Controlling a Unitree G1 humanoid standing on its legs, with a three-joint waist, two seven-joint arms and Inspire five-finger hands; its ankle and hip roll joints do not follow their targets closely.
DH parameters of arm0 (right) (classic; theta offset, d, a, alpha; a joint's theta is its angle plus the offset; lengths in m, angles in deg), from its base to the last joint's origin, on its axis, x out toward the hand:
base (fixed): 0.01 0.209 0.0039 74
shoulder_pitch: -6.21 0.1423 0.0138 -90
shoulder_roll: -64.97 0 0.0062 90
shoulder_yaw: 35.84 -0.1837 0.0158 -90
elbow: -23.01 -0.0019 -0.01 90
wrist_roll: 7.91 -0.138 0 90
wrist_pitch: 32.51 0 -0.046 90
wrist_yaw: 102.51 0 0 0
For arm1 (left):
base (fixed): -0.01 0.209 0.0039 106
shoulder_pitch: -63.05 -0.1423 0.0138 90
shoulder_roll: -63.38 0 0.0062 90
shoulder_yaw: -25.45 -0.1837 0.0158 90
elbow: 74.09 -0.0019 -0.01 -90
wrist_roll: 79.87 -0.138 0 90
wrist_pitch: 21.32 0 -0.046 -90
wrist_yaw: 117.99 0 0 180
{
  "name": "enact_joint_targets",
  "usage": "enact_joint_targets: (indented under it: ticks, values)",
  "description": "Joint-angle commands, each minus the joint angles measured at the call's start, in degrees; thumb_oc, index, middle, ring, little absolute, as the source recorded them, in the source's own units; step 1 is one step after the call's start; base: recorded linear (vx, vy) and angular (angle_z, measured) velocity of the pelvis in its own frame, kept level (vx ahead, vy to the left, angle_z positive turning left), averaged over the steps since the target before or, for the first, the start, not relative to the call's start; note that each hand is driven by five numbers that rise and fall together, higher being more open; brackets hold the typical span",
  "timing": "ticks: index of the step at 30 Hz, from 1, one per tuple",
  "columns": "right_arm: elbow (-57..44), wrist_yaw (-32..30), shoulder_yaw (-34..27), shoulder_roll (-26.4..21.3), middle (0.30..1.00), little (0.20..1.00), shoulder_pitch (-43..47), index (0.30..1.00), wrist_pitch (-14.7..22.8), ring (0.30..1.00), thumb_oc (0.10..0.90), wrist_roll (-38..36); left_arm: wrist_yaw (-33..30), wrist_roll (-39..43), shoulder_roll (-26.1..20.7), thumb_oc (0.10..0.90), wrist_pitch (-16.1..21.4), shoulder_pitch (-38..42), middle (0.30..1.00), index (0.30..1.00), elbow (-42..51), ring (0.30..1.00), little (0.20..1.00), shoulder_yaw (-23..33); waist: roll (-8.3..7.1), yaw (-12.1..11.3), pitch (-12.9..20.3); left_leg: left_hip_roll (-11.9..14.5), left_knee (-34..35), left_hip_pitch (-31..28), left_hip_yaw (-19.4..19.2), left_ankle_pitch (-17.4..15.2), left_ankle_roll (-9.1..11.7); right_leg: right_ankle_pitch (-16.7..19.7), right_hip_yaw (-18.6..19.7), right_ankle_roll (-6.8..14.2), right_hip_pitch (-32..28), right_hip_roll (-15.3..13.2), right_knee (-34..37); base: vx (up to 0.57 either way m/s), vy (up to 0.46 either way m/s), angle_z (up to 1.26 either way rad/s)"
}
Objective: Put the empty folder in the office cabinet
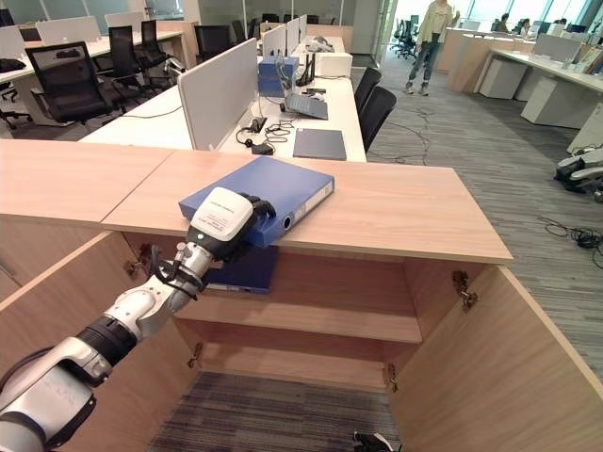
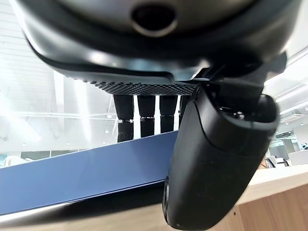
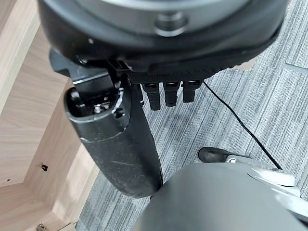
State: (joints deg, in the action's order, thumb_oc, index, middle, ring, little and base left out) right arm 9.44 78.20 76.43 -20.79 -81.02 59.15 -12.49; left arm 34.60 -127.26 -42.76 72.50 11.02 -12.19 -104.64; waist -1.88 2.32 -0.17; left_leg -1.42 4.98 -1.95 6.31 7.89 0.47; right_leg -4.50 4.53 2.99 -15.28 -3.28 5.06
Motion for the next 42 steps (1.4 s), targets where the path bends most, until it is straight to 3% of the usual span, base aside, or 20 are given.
enact_joint_targets:
  ticks: [1, 7, 10, 11, 13, 14, 15, 16, 18, 19, 20, 21, 23, 27, 35, 38, 39, 40, 42]
  values:
    - [1.7, -0.6, 2.5, -1.5, 0.9, 0.9, 1.2, 0.9, 0.9, 0.9, 0.8, 1.2, -0.6, 1.3, 0.0, 0.4, -1.0, 10.1, 0.3, 0.3, -5.6, 0.3, 0.3, 4.1, -0.72, -0.3, 0.7, 1.0, 0.0, -2.7, 1.5, -8.2, 0.2, -1.7, -5.3, 3.0, 3.4, -1.9, -1.4, 0.0, 0.0, 0.0]
    - [1.7, -1.1, 1.8, -1.0, 0.9, 0.9, 0.7, 0.9, 1.2, 0.9, 0.8, 0.5, 0.3, 2.4, -0.1, 0.4, 1.5, 5.7, 0.3, 0.3, 3.0, 0.3, 0.3, 6.5, -1.01, -0.8, 0.4, 0.9, 0.0, -2.6, 1.8, -8.2, 0.2, -1.7, -5.5, 2.8, 3.3, -1.8, -1.4, 0.0, -0.001, -0.02]
    - [1.3, -1.4, 0.3, -0.4, 0.9, 0.9, 0.3, 0.9, 1.6, 0.9, 0.8, -0.5, 4.4, 6.0, -1.4, 0.4, 7.1, -0.4, 0.3, 0.3, 17.5, 0.3, 0.3, 9.2, -1.2, -1.6, -0.2, 0.8, 0.0, -2.1, 2.2, -7.8, 0.2, -1.5, -5.8, 2.6, 3.5, -1.7, -1.5, 0.0, 0.0, 0.0]
    - [1.3, -1.4, 0.4, -0.4, 0.9, 0.9, 0.3, 0.9, 1.6, 0.9, 0.8, -0.5, 4.7, 6.1, -1.5, 0.4, 7.0, -0.7, 0.3, 0.3, 17.9, 0.3, 0.3, 9.4, -1.24, -1.6, -0.1, 0.8, 0.0, -2.3, 2.2, -8.0, 0.2, -1.7, -5.8, 2.6, 3.4, -1.8, -1.5, 0.0, 0.0, 0.0]
    - [1.1, -1.5, -1.3, -0.5, 0.9, 0.9, -0.2, 0.9, 2.0, 0.9, 0.8, -1.3, 14.9, 18.3, -4.1, 0.4, 13.3, -6.0, 0.3, 0.3, 33.0, 0.3, 0.3, 9.8, -1.07, -2.2, -0.7, 0.7, 0.0, -1.8, 2.7, -7.6, 0.2, -1.5, -6.3, 2.5, 3.7, -1.6, -1.7, -0.01, 0.002, 0.02]
    - [1.0, -1.4, -1.9, -0.7, 0.9, 0.9, -0.2, 0.9, 1.9, 0.9, 0.8, -1.3, 19.9, 23.0, -5.9, 0.4, 14.9, -7.6, 0.3, 0.3, 39.1, 0.3, 0.3, 9.7, -0.97, -2.4, -0.8, 0.6, 0.0, -1.7, 2.9, -7.6, 0.1, -1.5, -6.4, 2.6, 3.8, -1.6, -1.7, -0.01, 0.002, 0.06]
    - [1.0, -1.4, -1.8, -0.7, 0.9, 0.9, -0.2, 0.9, 1.9, 0.9, 0.8, -1.3, 20.4, 23.4, -6.2, 0.4, 14.6, -7.9, 0.3, 0.3, 39.7, 0.3, 0.3, 10.1, -1.05, -2.3, -0.8, 0.5, 0.0, -1.9, 2.8, -7.9, 0.1, -1.7, -6.3, 2.5, 3.6, -1.6, -1.7, 0.0, 0.012, 0.12]
    - [1.5, -0.6, -2.4, -0.7, 0.9, 0.9, -0.5, 0.9, 1.6, 0.9, 0.8, -1.2, 27.2, 36.9, -9.7, 0.4, 16.4, -11.4, 0.3, 0.3, 48.4, 0.3, 0.3, 10.2, -0.63, -2.7, -1.0, 0.5, 0.0, -1.7, 2.9, -7.6, 0.1, -1.4, -6.6, 2.7, 3.8, -1.6, -1.7, 0.02, 0.01, 0.12]
    - [1.9, 0.3, -2.1, -0.2, 0.9, 0.9, -0.8, 0.9, 1.3, 0.9, 0.8, -1.2, 33.1, 52.3, -11.5, 0.4, 15.6, -14.7, 0.3, 0.3, 52.4, 0.3, 0.3, 10.5, -0.54, -2.9, -1.1, 0.5, 0.0, -2.1, 2.8, -8.0, 0.0, -1.5, -6.9, 2.9, 3.5, -1.8, -1.6, 0.0, 0.006, 0.04]
    - [1.9, 0.3, -2.0, -0.2, 0.9, 0.9, -0.8, 0.9, 1.4, 0.9, 0.8, -1.2, 33.4, 52.7, -11.6, 0.4, 15.5, -14.8, 0.3, 0.3, 52.6, 0.3, 0.3, 10.8, -0.57, -2.8, -1.1, 0.4, 0.0, -2.1, 2.8, -8.0, 0.0, -1.5, -6.9, 2.9, 3.4, -1.8, -1.5, 0.0, 0.0, 0.0]
    - [2.2, 1.6, -1.7, 0.0, 0.9, 0.9, -0.4, 0.9, 0.9, 0.9, 0.8, -1.1, 36.7, 67.5, -11.6, 0.4, 13.8, -17.6, 0.3, 0.3, 53.3, 0.3, 0.3, 11.1, -0.41, -3.1, -1.2, 0.5, 0.0, -2.1, 2.8, -7.9, 0.1, -1.5, -7.2, 3.1, 3.4, -1.9, -1.6, 0.0, -0.005, 0.04]
    - [2.2, 1.6, -1.7, 0.0, 0.9, 0.9, -0.4, 0.9, 0.9, 0.9, 0.8, -1.1, 36.8, 67.7, -11.6, 0.4, 13.8, -17.7, 0.3, 0.3, 53.4, 0.3, 0.3, 11.3, -0.41, -3.0, -1.2, 0.5, 0.0, -2.1, 2.8, -7.9, 0.1, -1.5, -7.2, 3.1, 3.4, -1.9, -1.6, 0.0, -0.009, 0.04]
    - [2.7, 2.9, -1.2, 0.3, 0.9, 0.9, -0.4, 0.9, 0.6, 0.9, 0.8, -0.7, 40.1, 84.7, -11.2, 0.4, 11.2, -19.7, 0.3, 0.3, 52.4, 0.3, 0.3, 11.2, -0.43, -3.3, -1.2, 0.5, 0.0, -2.2, 3.1, -7.8, 0.2, -1.4, -7.4, 3.3, 3.2, -1.9, -1.5, 0.0, -0.023, 0.04]
    - [3.1, 3.5, -0.9, 0.4, 0.9, 0.9, -0.8, 0.9, 1.1, 0.9, 0.8, 0.2, 41.4, 96.2, -9.7, 0.4, 10.8, -23.3, 0.3, 0.3, 51.6, 0.3, 0.3, 14.6, -0.72, -3.5, -1.5, 0.5, 0.0, -2.2, 3.3, -7.9, 0.4, -1.3, -7.4, 3.3, 3.1, -1.8, -1.4, 0.0, 0.0, 0.0]
    - [4.0, 3.5, -1.7, 0.5, 0.9, 0.9, -1.5, 0.9, 2.0, 0.9, 0.8, 0.4, 39.1, 93.6, -10.4, 0.4, 11.8, -30.1, 0.3, 0.3, 51.2, 0.3, 0.3, 20.5, -0.97, -4.4, -1.6, 0.5, 0.0, -2.3, 3.6, -8.0, 0.4, -1.4, -7.4, 3.2, 2.8, -1.7, -1.1, 0.0, 0.0, 0.01]
    - [3.3, 3.6, -1.6, 0.2, 0.9, 0.9, -1.8, 0.9, 2.1, 0.9, 0.8, 0.4, 37.0, 80.3, -14.1, 0.4, 12.3, -31.8, 0.3, 0.3, 50.3, 0.3, 0.3, 21.6, -1.02, -4.7, -1.7, 0.6, 0.0, -2.3, 3.6, -8.0, 0.3, -1.5, -7.5, 3.2, 2.7, -1.7, -1.1, 0.01, -0.004, 0.08]
    - [3.3, 3.6, -1.6, 0.2, 0.9, 0.9, -1.8, 0.9, 2.1, 0.9, 0.8, 0.4, 37.0, 80.2, -14.0, 0.4, 12.3, -31.7, 0.3, 0.3, 50.3, 0.3, 0.3, 21.6, -1.03, -4.7, -1.7, 0.6, 0.0, -2.3, 3.6, -8.0, 0.3, -1.5, -7.5, 3.2, 2.7, -1.7, -1.1, 0.01, -0.008, 0.06]
    - [2.8, 3.8, -2.1, -0.4, 0.9, 0.9, -1.9, 0.9, 2.0, 0.9, 0.8, -0.1, 35.8, 66.1, -18.5, 0.4, 12.0, -31.3, 0.3, 0.3, 49.1, 0.3, 0.3, 22.6, -0.98, -4.8, -2.0, 0.6, 0.0, -2.5, 3.6, -8.1, 0.2, -1.6, -7.6, 3.2, 2.6, -1.7, -1.1, 0.01, -0.005, 0.04]
    - [2.1, 3.8, -2.6, -0.9, 0.9, 0.9, -1.5, 0.9, 1.8, 0.9, 0.8, -0.3, 35.4, 56.2, -21.8, 0.4, 12.0, -30.9, 0.3, 0.3, 48.0, 0.3, 0.3, 23.0, -0.98, -5.0, -1.9, 0.5, 0.0, -2.1, 3.7, -7.9, 0.2, -1.5, -7.7, 3.2, 3.0, -1.6, -1.0, 0.0, 0.0, 0.0]
